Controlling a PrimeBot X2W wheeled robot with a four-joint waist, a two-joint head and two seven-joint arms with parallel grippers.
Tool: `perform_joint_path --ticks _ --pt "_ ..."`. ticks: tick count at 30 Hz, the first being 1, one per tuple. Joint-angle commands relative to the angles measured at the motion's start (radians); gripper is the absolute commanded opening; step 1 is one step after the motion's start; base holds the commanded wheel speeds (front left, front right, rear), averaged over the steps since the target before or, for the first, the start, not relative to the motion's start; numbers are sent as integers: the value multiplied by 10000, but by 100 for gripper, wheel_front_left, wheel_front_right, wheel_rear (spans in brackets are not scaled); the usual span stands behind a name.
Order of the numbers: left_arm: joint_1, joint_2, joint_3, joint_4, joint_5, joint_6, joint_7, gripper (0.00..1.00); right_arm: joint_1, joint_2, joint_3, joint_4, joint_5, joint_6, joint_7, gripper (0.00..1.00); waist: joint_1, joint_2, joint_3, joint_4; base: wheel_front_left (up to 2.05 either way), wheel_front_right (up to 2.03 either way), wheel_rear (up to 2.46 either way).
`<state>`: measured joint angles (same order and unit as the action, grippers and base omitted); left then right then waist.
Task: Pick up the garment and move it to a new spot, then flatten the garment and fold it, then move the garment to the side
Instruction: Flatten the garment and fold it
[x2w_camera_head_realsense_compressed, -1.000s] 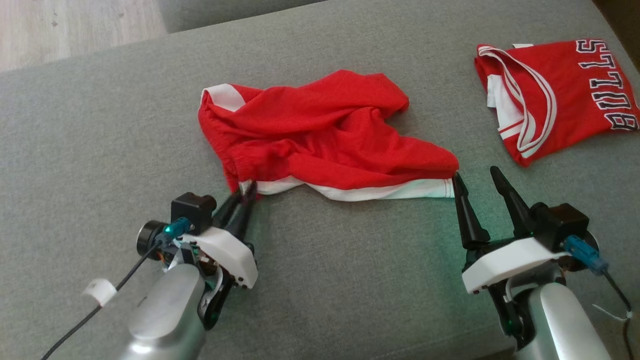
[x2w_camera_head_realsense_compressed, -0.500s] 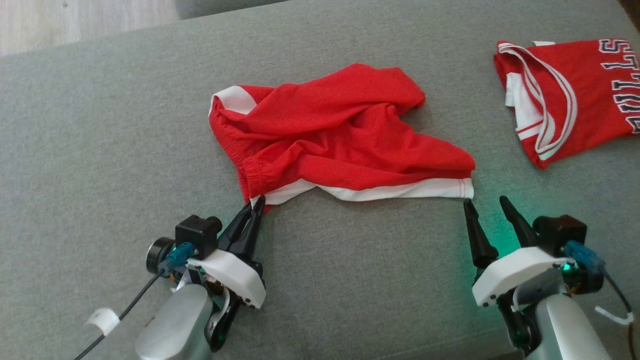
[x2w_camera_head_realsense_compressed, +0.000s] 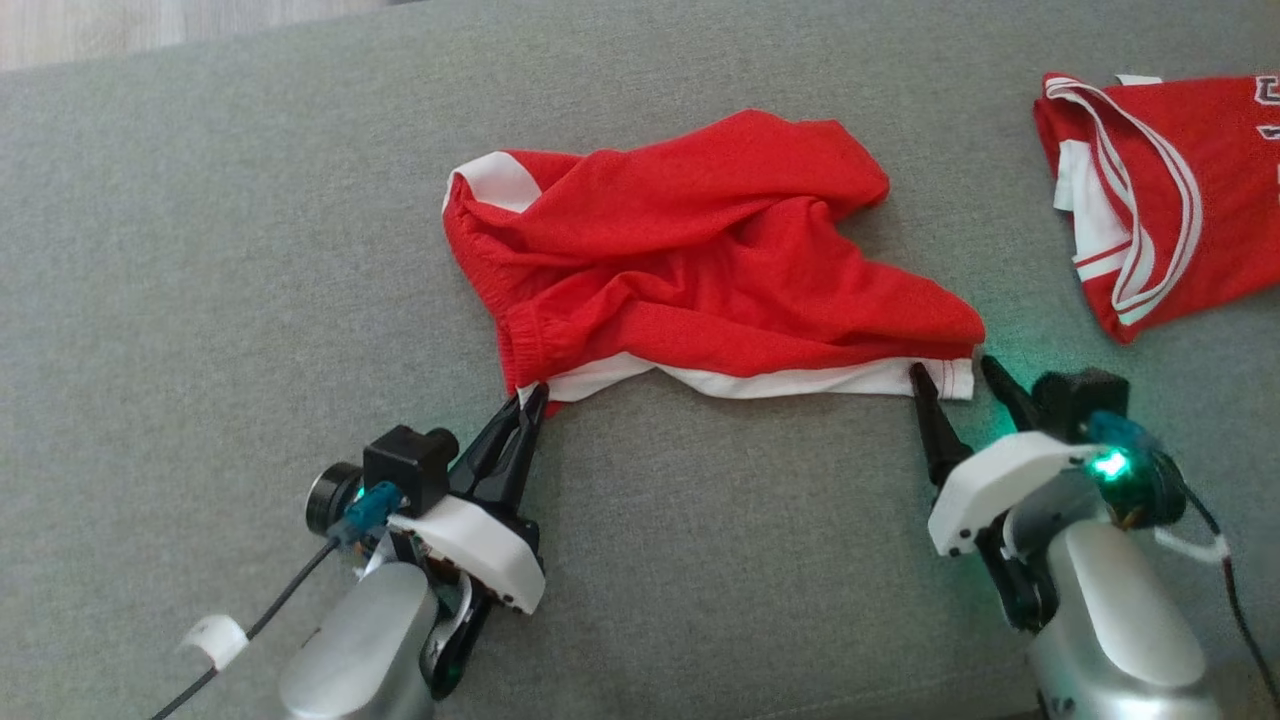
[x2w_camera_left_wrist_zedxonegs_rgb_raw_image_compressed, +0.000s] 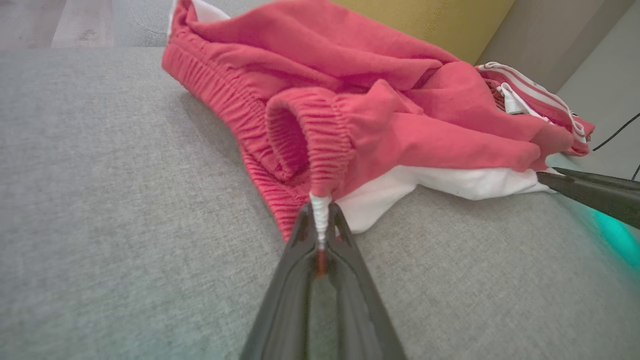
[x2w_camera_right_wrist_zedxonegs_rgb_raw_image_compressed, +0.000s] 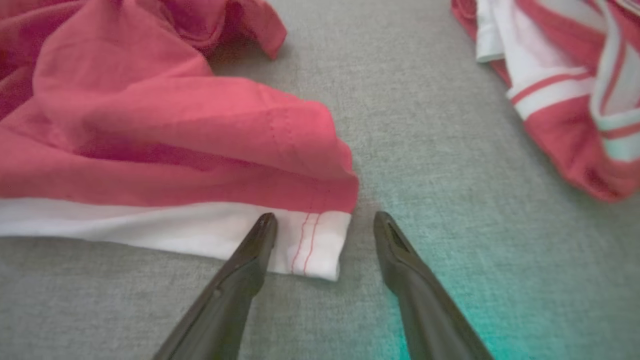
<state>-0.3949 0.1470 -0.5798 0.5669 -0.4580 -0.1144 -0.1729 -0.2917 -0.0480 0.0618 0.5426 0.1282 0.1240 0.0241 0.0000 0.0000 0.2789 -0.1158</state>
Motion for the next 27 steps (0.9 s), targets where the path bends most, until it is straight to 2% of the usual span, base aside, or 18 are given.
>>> perform_joint_path --ticks 1,2,4,8,11,14,17,21,27 --pt "-267 149 231 -250 -47 -1 -81 0 -109 -22 409 102 -270 67 464 100 0 0 16 36 0 0 0" --pt "-263 154 221 -244 -66 -4 -76 0 -93 -22 474 187 -373 67 700 77 0 0 16 49 0 0 0" --pt "-259 164 220 -232 -106 -6 -82 0 -19 -22 619 171 -444 67 978 0 0 0 7 66 0 0 0" --pt "-224 178 285 -274 -221 -3 -211 0 264 -22 548 -398 -124 67 830 0 0 0 -120 52 0 0 0" --pt "-136 136 504 -638 -531 -33 -471 0 452 -22 453 -1321 377 67 485 0 0 0 -320 -5 0 0 0" --pt "54 66 851 -1537 -1162 -87 -660 0 626 -22 392 -2560 1012 67 546 0 0 0 -600 -33 0 0 0" --pt "317 114 1141 -2874 -2037 -129 -645 0 860 -22 394 -4026 1692 67 1250 0 0 0 -876 3 0 0 0" --pt "500 551 1343 -5010 -3353 -151 262 0 1117 -22 229 -6141 2347 67 2851 0 0 0 -1111 101 0 0 0" --pt "-161 1369 1518 -7511 -5233 -149 2593 0 552 -73 -135 -8977 3173 67 4857 0 0 0 -1012 457 0 0 0"
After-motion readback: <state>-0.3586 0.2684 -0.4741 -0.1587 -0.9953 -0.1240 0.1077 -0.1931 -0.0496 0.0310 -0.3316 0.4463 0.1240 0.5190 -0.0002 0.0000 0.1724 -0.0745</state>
